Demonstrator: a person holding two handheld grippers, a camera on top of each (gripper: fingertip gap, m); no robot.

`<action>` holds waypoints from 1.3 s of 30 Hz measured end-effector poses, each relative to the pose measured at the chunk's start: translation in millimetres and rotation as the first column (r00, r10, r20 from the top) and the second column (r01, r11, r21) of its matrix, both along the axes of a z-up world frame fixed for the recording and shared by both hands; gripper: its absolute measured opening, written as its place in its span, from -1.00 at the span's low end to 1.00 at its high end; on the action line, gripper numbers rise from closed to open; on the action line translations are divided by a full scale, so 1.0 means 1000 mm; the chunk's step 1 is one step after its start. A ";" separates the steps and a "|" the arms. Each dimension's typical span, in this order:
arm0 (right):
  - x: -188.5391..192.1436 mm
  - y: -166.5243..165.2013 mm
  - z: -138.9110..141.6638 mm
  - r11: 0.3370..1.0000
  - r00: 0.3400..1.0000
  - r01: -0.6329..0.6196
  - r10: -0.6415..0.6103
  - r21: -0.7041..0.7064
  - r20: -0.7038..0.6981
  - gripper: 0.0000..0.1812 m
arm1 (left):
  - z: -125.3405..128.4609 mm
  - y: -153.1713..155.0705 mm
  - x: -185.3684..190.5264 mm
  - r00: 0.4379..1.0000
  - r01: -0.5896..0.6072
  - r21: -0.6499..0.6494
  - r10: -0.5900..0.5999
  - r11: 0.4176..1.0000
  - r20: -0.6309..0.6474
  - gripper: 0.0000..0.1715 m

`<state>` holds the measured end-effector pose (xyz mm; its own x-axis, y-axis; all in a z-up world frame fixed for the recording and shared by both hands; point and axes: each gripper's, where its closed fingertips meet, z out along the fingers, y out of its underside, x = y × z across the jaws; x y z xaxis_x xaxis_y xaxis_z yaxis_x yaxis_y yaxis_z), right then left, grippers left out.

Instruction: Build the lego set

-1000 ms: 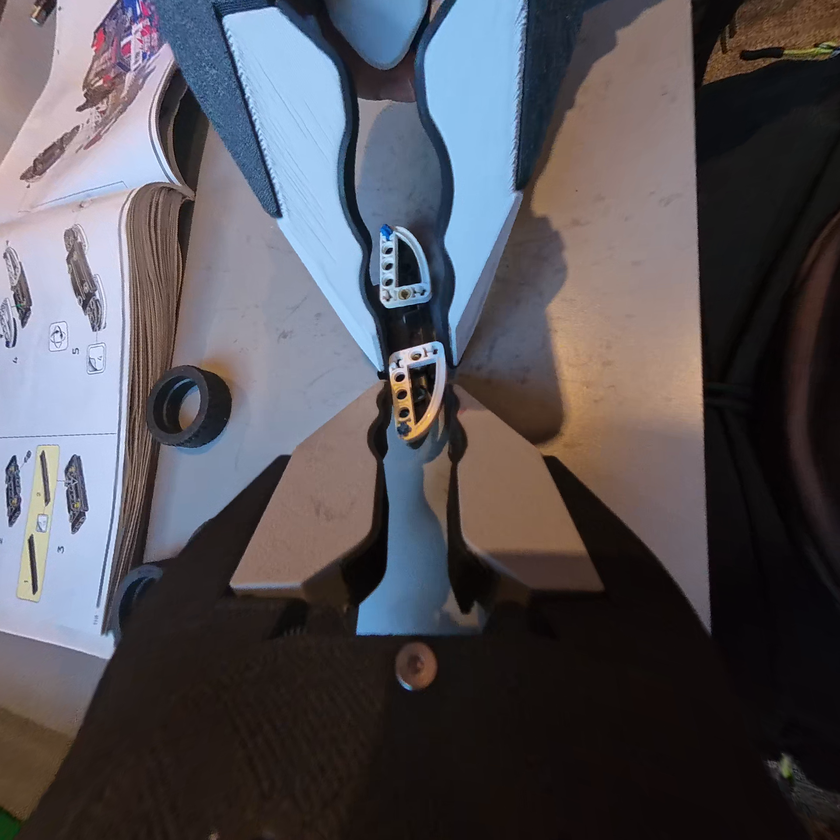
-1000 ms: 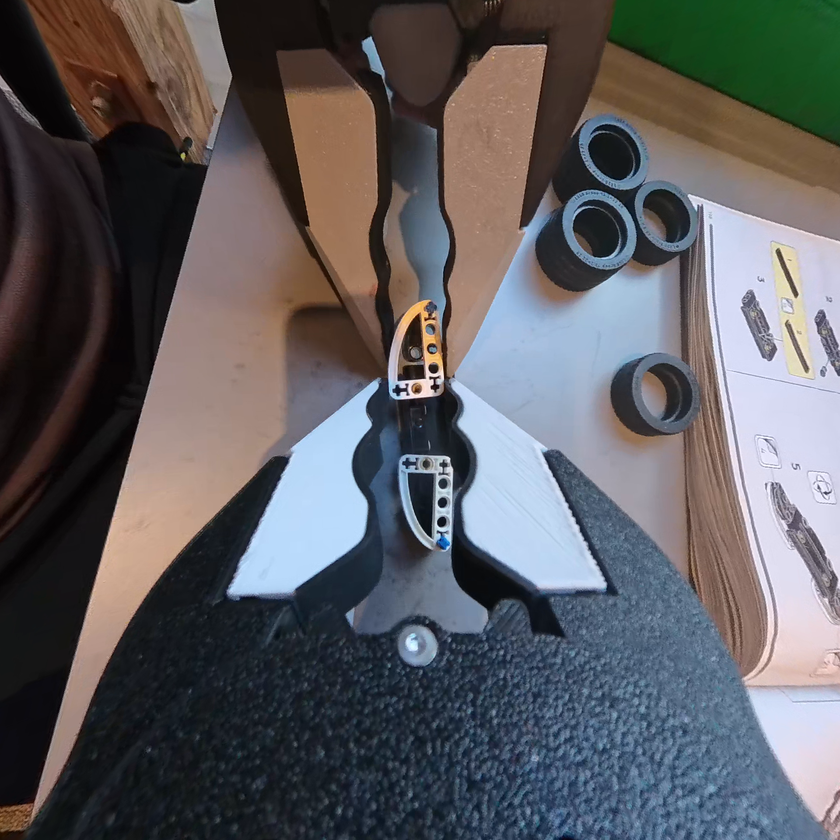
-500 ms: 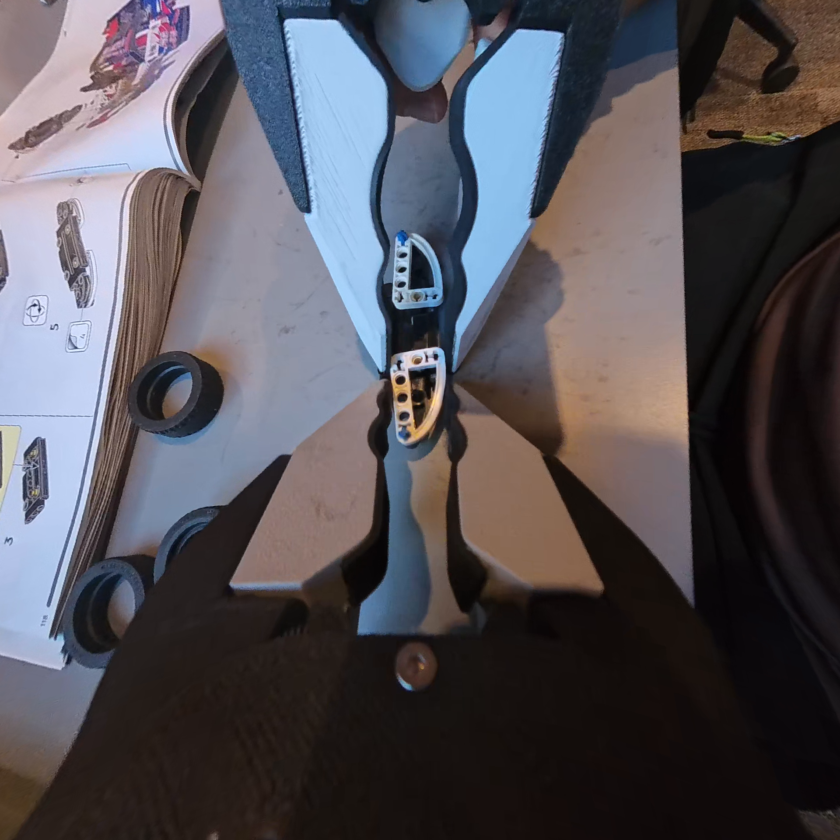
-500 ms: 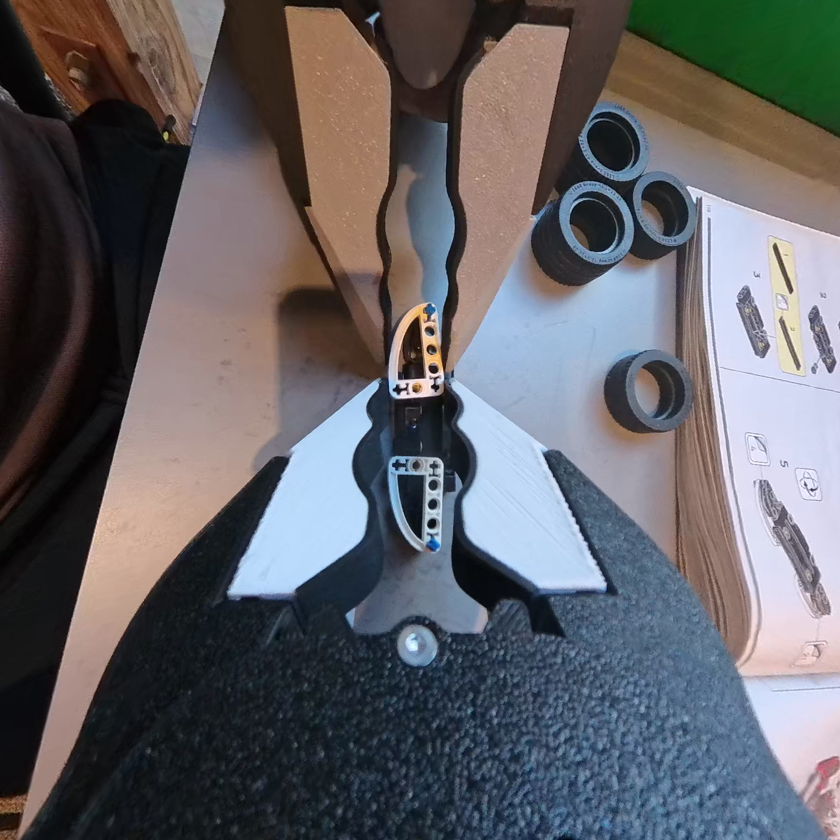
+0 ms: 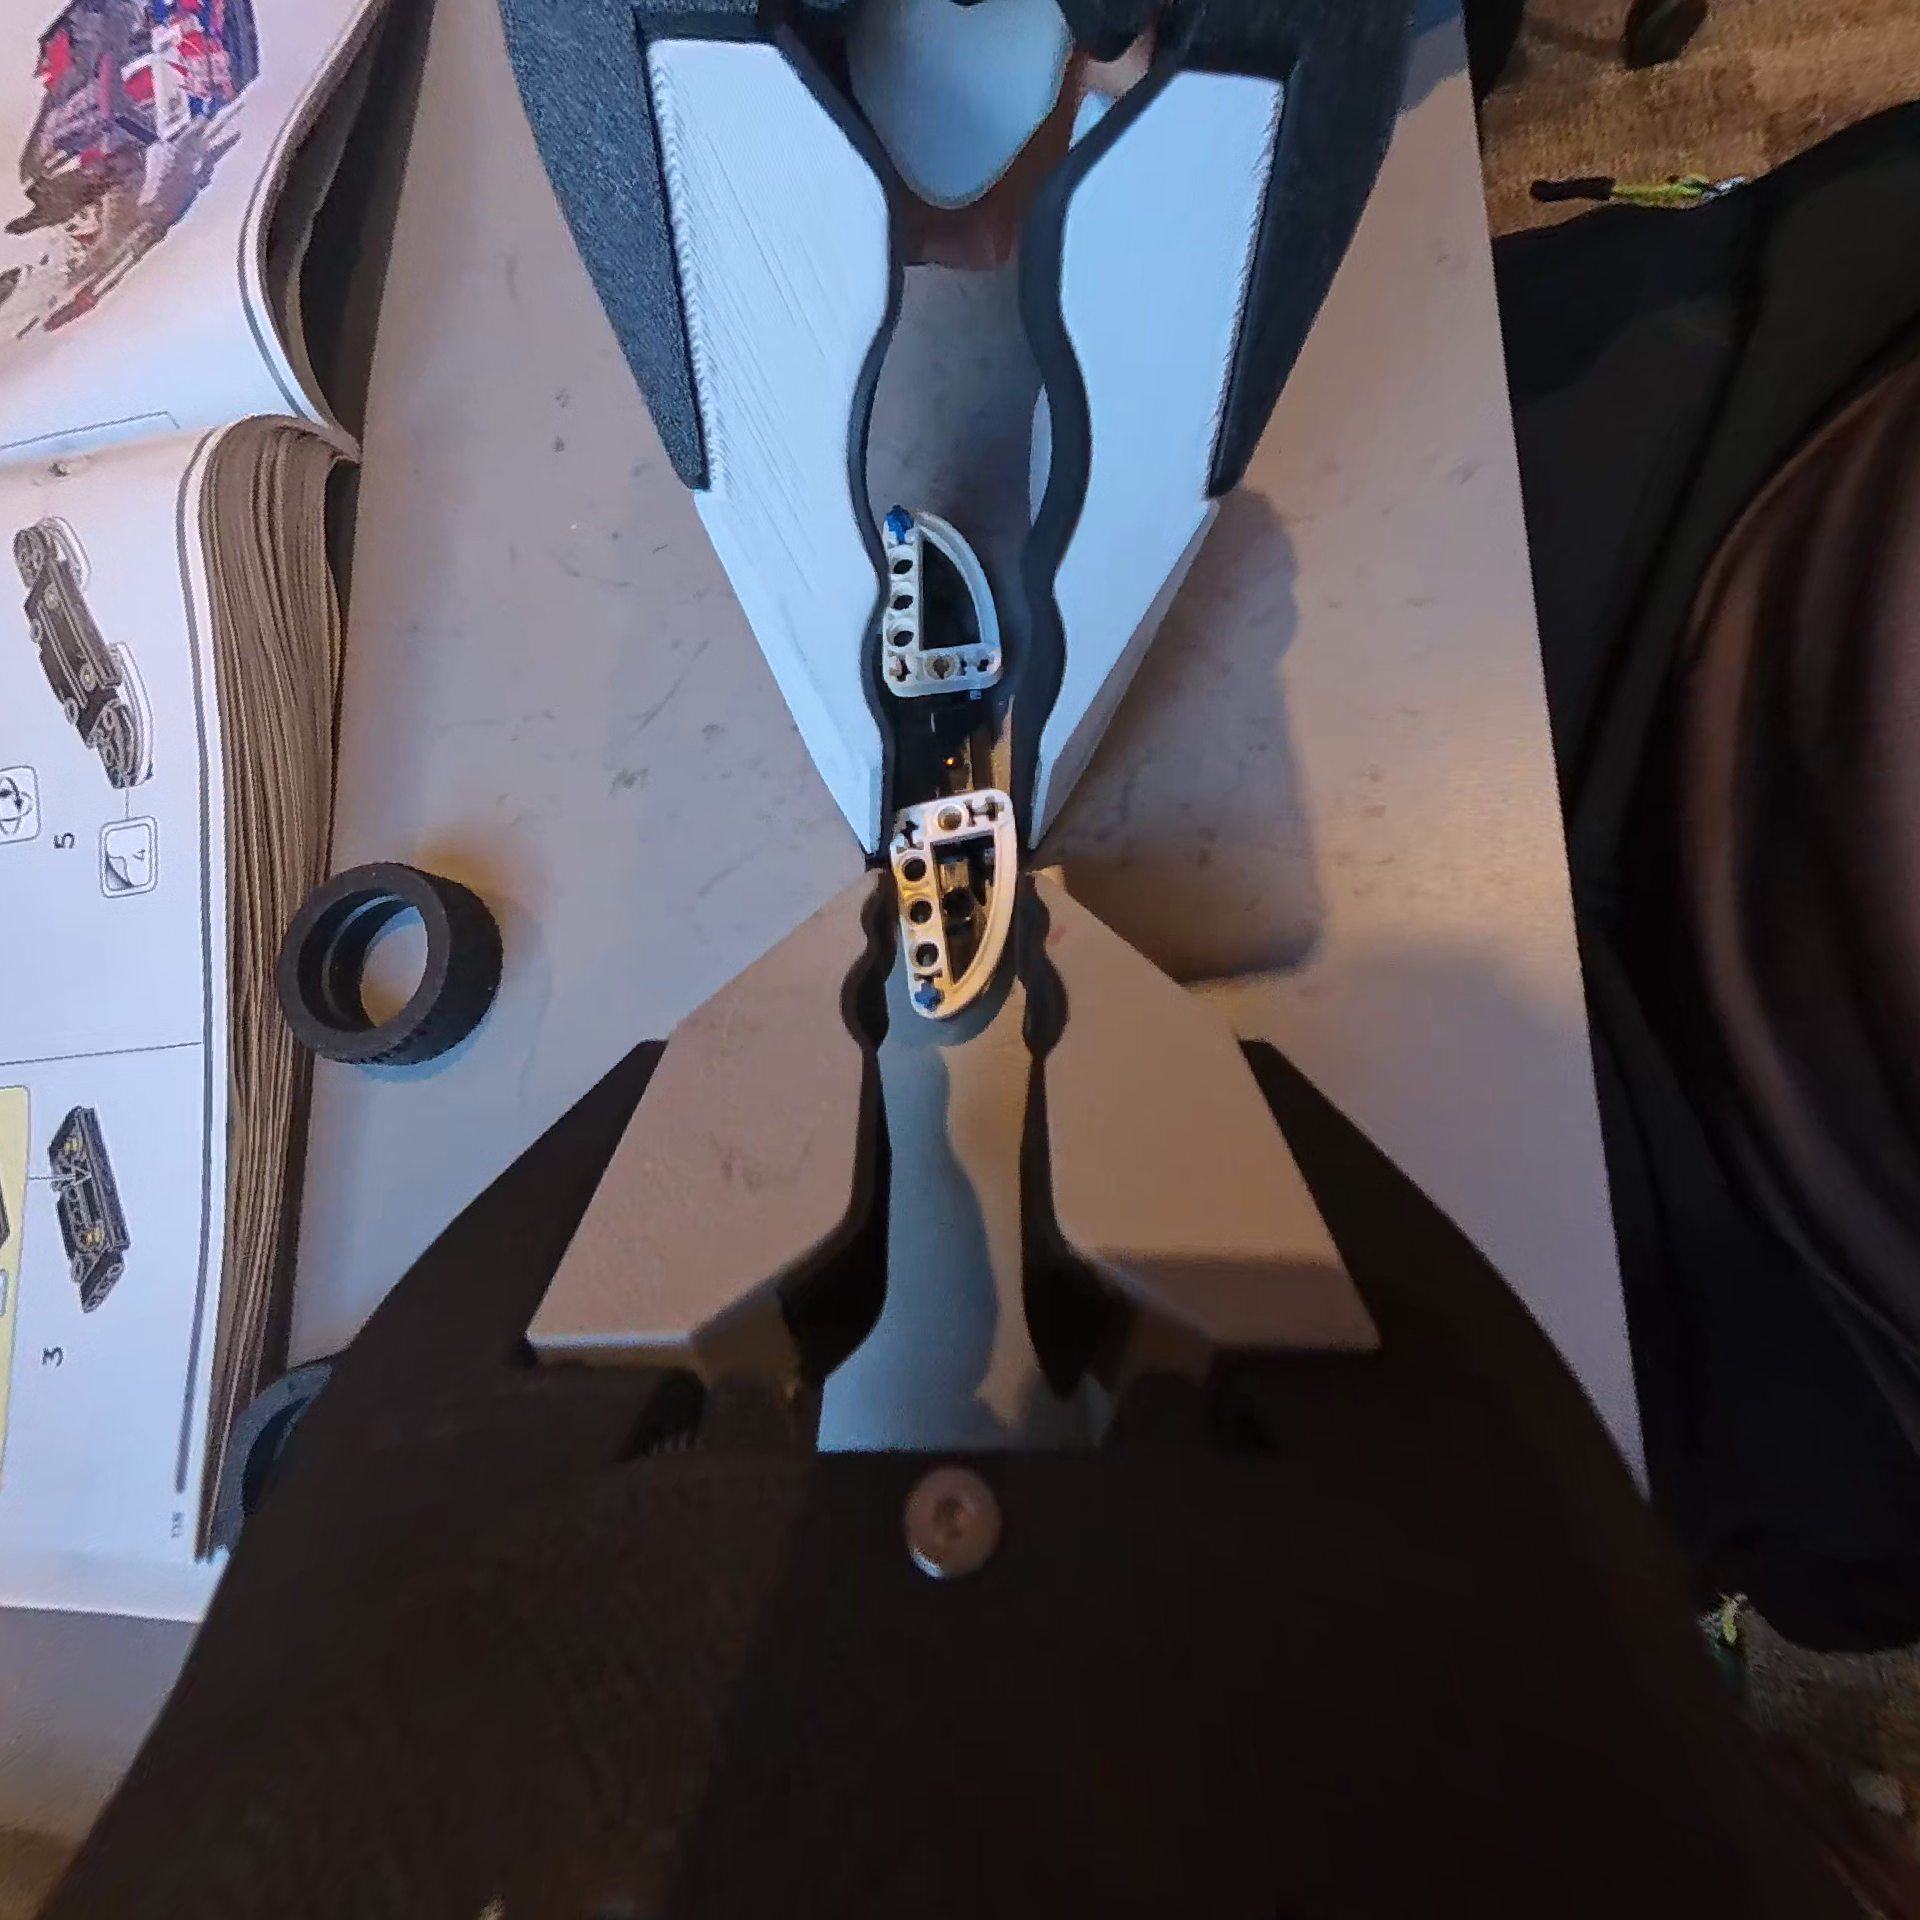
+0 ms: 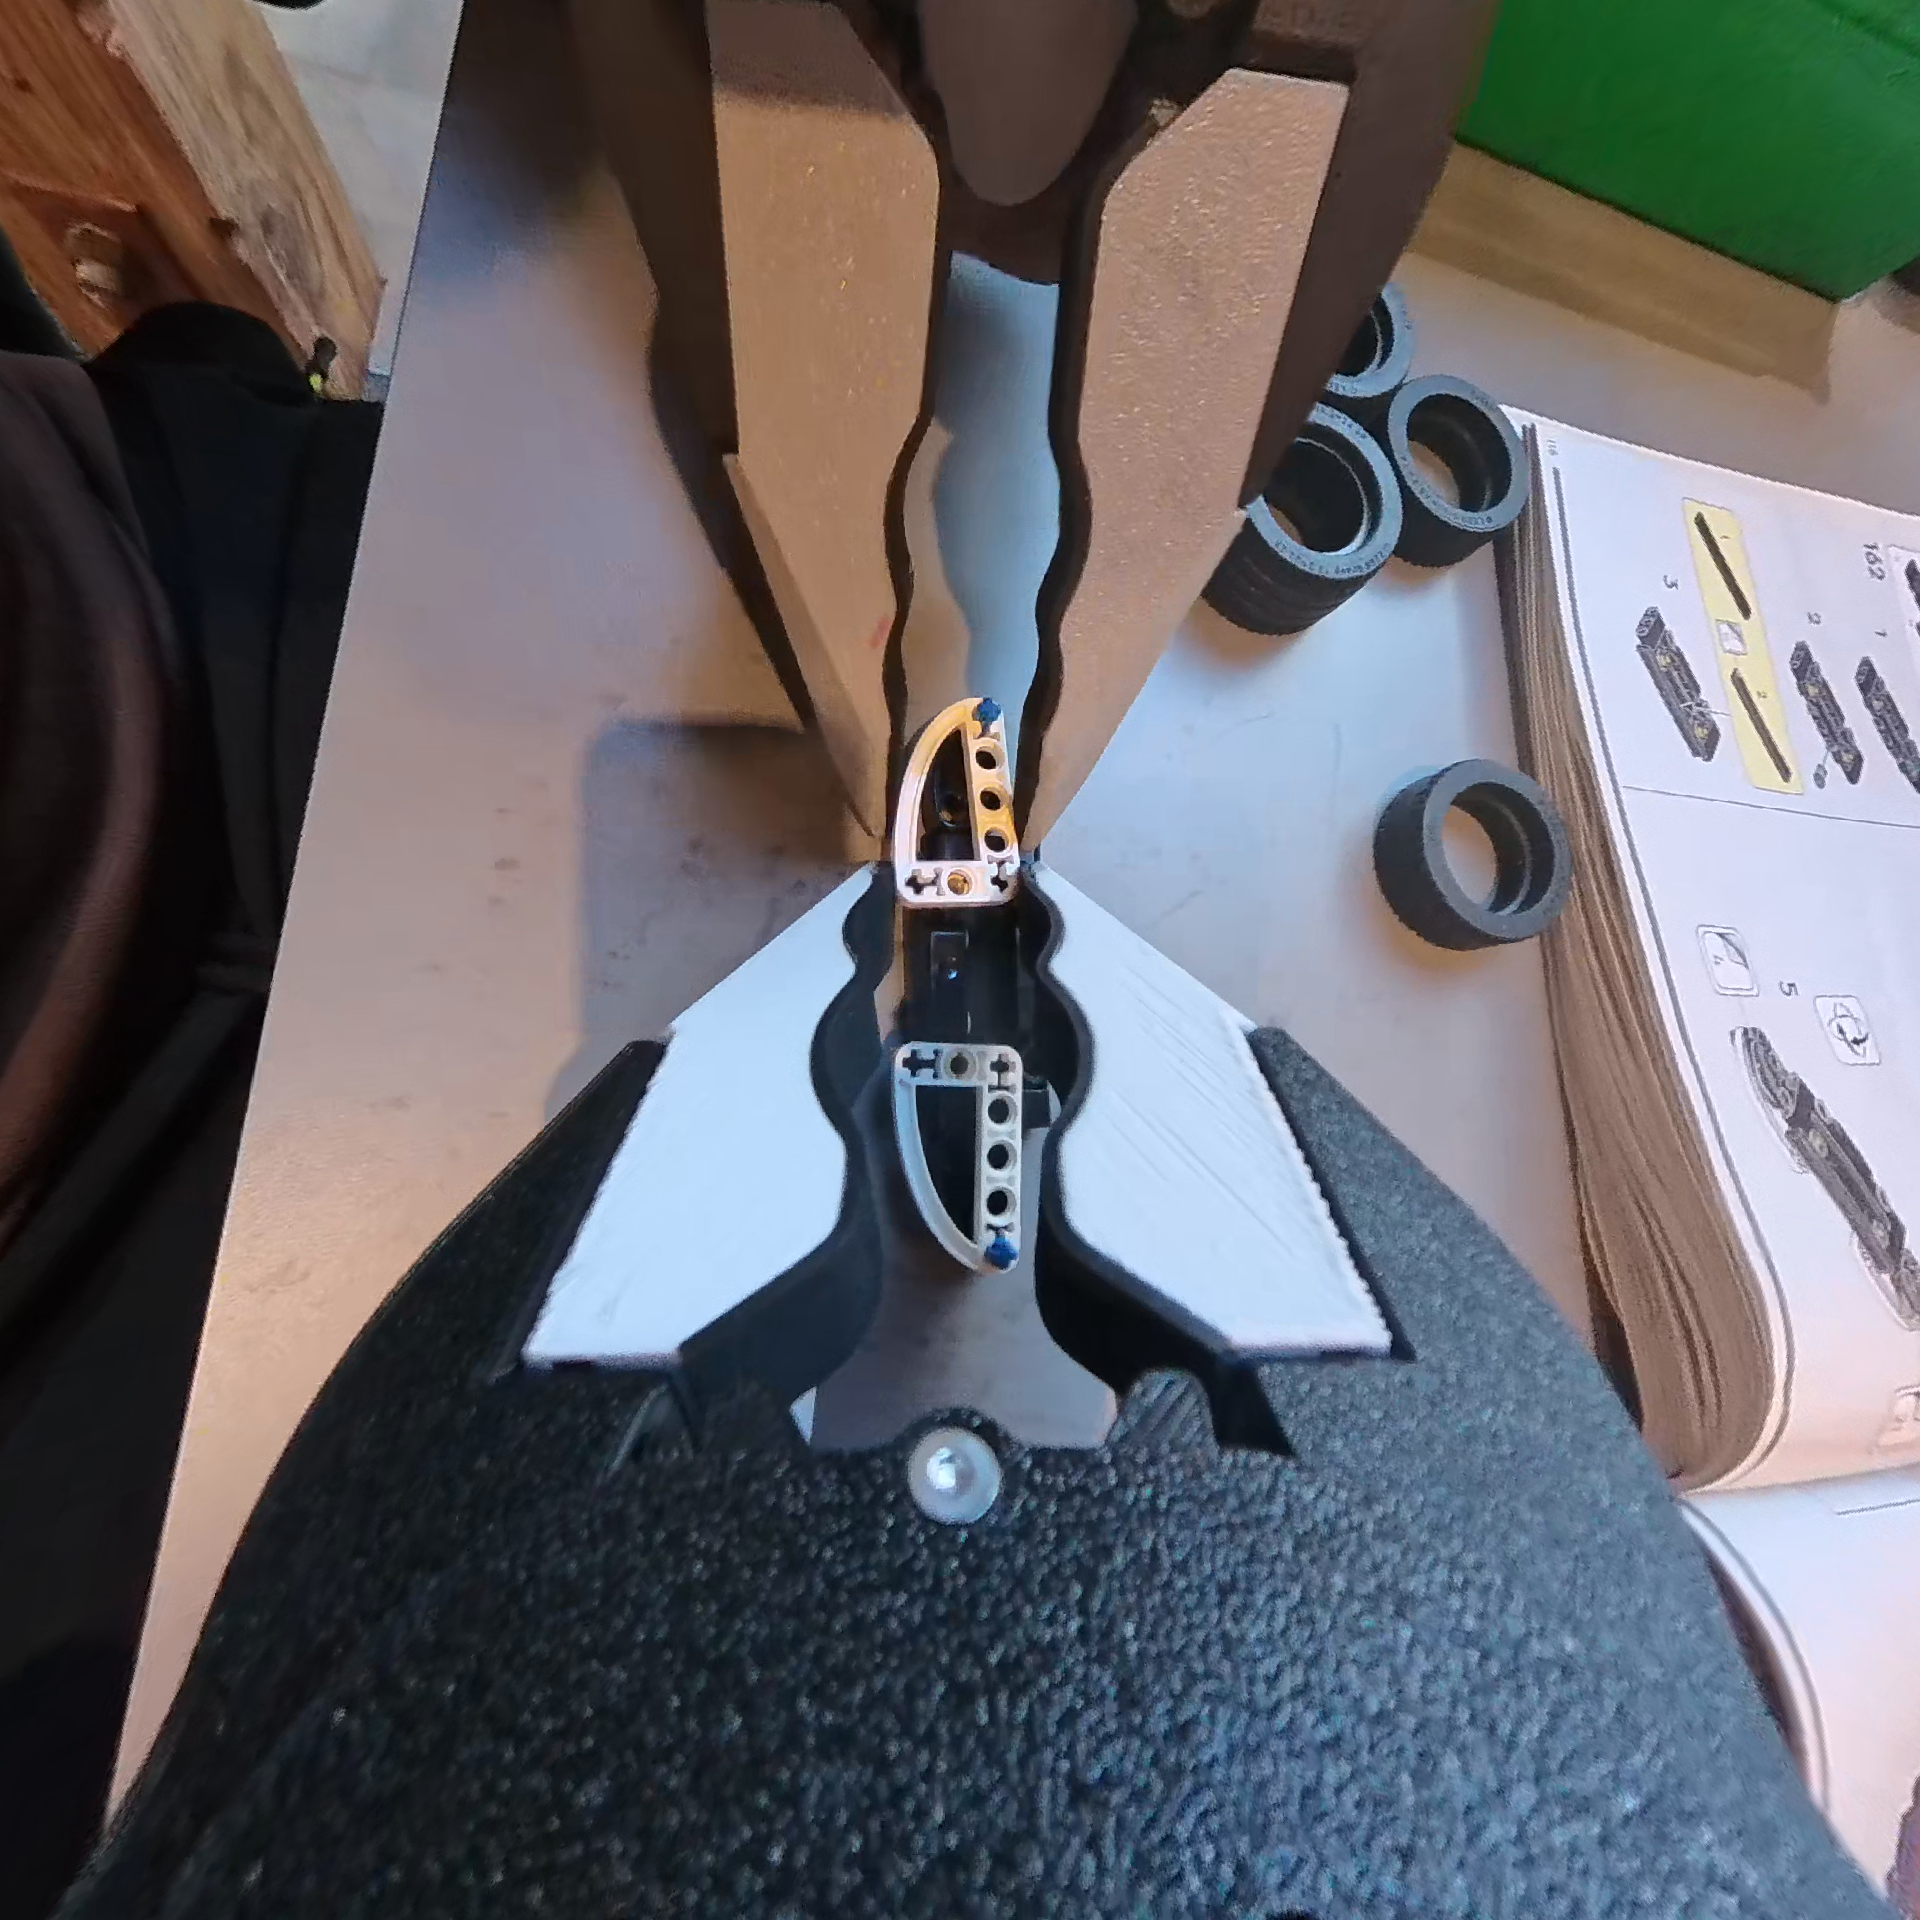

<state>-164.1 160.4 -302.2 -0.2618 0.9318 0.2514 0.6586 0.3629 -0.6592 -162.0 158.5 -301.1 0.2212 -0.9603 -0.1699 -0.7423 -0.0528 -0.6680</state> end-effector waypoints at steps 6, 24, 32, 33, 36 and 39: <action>0.000 0.001 -0.001 1.000 1.000 0.006 -0.006 0.014 0.009 -0.74 | 0.001 0.000 0.001 0.999 -0.006 -0.022 0.006 1.000 0.031 -0.77; 0.005 0.004 0.001 0.999 0.999 0.038 -0.038 -0.016 -0.026 -0.68 | 0.002 0.001 0.005 0.995 0.026 0.045 -0.031 0.999 0.096 -0.79; 0.013 0.000 0.022 0.949 0.990 0.103 -0.126 -0.298 -0.058 -1.00 | 0.002 0.002 0.005 0.994 0.076 0.156 -0.087 0.985 0.060 -0.78; 0.012 -0.002 0.022 0.934 0.990 0.111 -0.135 -0.340 -0.046 -1.00 | 0.002 0.002 0.004 0.995 0.077 0.162 -0.088 0.984 0.057 -0.78; 0.007 0.000 0.019 0.935 0.986 0.143 -0.162 -0.323 -0.030 -0.99 | 0.002 0.002 0.004 0.995 0.077 0.171 -0.087 0.982 0.050 -0.78; 0.006 -0.001 0.015 0.946 0.988 0.148 -0.156 -0.288 -0.007 -0.98 | 0.002 0.002 0.004 0.996 0.081 0.195 -0.089 0.977 0.032 -0.78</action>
